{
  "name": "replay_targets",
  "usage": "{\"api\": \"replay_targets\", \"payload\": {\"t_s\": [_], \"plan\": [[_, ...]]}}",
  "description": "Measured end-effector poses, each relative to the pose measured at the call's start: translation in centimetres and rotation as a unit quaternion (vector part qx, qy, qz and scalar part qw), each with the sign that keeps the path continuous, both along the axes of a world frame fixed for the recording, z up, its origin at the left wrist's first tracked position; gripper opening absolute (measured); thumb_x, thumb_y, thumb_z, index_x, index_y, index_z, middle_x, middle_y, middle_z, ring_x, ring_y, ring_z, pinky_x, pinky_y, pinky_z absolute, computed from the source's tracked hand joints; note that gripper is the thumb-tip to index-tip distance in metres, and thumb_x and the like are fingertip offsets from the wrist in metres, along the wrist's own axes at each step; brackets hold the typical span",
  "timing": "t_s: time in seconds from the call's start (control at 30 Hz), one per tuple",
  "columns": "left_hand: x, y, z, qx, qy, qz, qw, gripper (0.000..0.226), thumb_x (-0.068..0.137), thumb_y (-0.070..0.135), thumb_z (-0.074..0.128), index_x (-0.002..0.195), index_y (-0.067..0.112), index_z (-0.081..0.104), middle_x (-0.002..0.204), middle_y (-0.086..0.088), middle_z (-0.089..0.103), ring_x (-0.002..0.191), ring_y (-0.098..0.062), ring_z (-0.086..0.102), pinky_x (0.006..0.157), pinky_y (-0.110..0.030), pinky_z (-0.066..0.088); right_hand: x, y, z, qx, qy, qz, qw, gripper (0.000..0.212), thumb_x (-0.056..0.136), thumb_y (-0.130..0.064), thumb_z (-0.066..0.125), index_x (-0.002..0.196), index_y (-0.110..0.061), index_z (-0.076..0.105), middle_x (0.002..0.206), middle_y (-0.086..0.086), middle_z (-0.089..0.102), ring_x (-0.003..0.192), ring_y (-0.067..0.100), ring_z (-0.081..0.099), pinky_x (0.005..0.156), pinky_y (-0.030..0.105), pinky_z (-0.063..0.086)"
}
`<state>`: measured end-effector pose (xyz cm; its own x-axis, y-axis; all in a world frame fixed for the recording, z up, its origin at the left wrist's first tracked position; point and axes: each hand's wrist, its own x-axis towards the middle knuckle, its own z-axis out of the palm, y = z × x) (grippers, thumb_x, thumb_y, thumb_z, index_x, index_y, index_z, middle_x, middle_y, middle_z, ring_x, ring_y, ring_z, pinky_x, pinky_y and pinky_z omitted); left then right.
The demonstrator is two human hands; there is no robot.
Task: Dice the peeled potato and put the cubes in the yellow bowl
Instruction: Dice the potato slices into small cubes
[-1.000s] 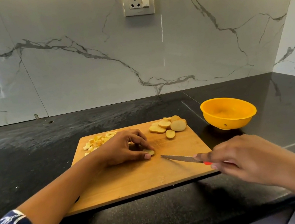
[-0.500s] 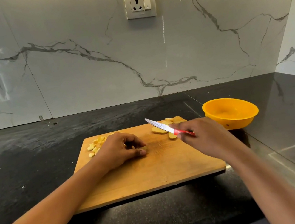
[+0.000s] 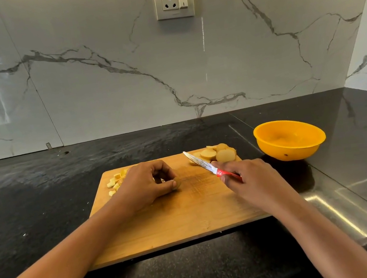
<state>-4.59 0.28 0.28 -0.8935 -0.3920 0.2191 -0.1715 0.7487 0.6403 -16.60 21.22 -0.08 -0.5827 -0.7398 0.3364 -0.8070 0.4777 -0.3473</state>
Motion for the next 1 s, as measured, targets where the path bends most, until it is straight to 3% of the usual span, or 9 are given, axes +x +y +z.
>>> {"api": "replay_targets", "payload": {"t_s": [0.17,0.37,0.47,0.67,0.8,0.87,1.0], "plan": [[0.1,-0.1,0.3,0.000,-0.032,-0.020,0.999,0.016,0.082,0.028,0.070,0.096,0.034,0.066,0.090,0.013,0.067,0.089,-0.005,0.060,0.073,-0.015,0.045,-0.4,0.2,-0.2,-0.010,-0.013,-0.013,1.000,0.042,0.098,-0.037,0.047,0.140,-0.041,0.042,0.114,-0.007,0.066,0.090,0.006,0.054,0.066,0.017,0.040],[0.1,-0.3,0.5,0.005,-0.034,-0.009,0.999,0.004,0.082,0.027,0.071,0.084,0.029,0.069,0.088,0.011,0.069,0.090,-0.007,0.060,0.075,-0.019,0.045,-0.7,0.3,-0.2,-0.015,-0.032,-0.022,0.999,0.042,0.098,-0.036,0.049,0.139,-0.039,0.044,0.116,-0.007,0.066,0.082,0.006,0.052,0.061,0.015,0.037],[0.1,-0.2,0.5,-0.023,-0.035,0.003,0.999,0.002,0.082,0.029,0.071,0.084,0.029,0.069,0.087,0.011,0.069,0.088,-0.012,0.060,0.078,-0.030,0.048,-0.8,0.3,-0.2,-0.015,-0.037,-0.027,0.999,0.042,0.098,-0.036,0.049,0.139,-0.039,0.044,0.113,-0.007,0.066,0.079,0.005,0.047,0.056,0.015,0.030],[-0.3,-0.4,0.1,-0.096,-0.040,0.041,0.994,0.011,0.079,0.042,0.070,0.079,0.030,0.070,0.080,0.015,0.066,0.080,-0.006,0.058,0.090,-0.042,0.044,-0.5,0.4,0.1,-0.009,-0.038,-0.028,0.999,0.042,0.098,-0.035,0.049,0.140,-0.037,0.043,0.116,-0.007,0.065,0.082,0.006,0.051,0.060,0.015,0.035],[-0.7,-0.7,0.0,-0.118,-0.058,0.042,0.990,0.015,0.084,0.044,0.063,0.084,0.030,0.065,0.084,0.014,0.063,0.079,-0.005,0.055,0.092,-0.040,0.043,-0.4,0.5,0.3,-0.007,-0.036,-0.031,0.999,0.043,0.099,-0.035,0.049,0.141,-0.037,0.042,0.121,-0.007,0.064,0.090,0.006,0.052,0.069,0.016,0.040],[-1.1,-0.5,0.0,-0.180,-0.087,0.029,0.979,0.009,0.092,0.043,0.053,0.093,0.034,0.057,0.091,0.017,0.058,0.081,-0.003,0.050,0.092,-0.033,0.037,-0.4,0.6,0.4,-0.006,-0.035,-0.031,0.999,0.043,0.099,-0.034,0.048,0.141,-0.037,0.041,0.121,-0.007,0.063,0.091,0.006,0.053,0.073,0.017,0.043],[-1.8,0.1,0.0,-0.283,-0.136,-0.001,0.949,0.019,0.100,0.037,0.037,0.110,0.029,0.051,0.108,0.012,0.055,0.097,-0.006,0.046,0.089,-0.029,0.024,-0.4,0.6,0.4,-0.012,-0.038,-0.031,0.999,0.043,0.099,-0.034,0.048,0.141,-0.037,0.042,0.117,-0.007,0.064,0.084,0.005,0.053,0.068,0.015,0.041]]}}
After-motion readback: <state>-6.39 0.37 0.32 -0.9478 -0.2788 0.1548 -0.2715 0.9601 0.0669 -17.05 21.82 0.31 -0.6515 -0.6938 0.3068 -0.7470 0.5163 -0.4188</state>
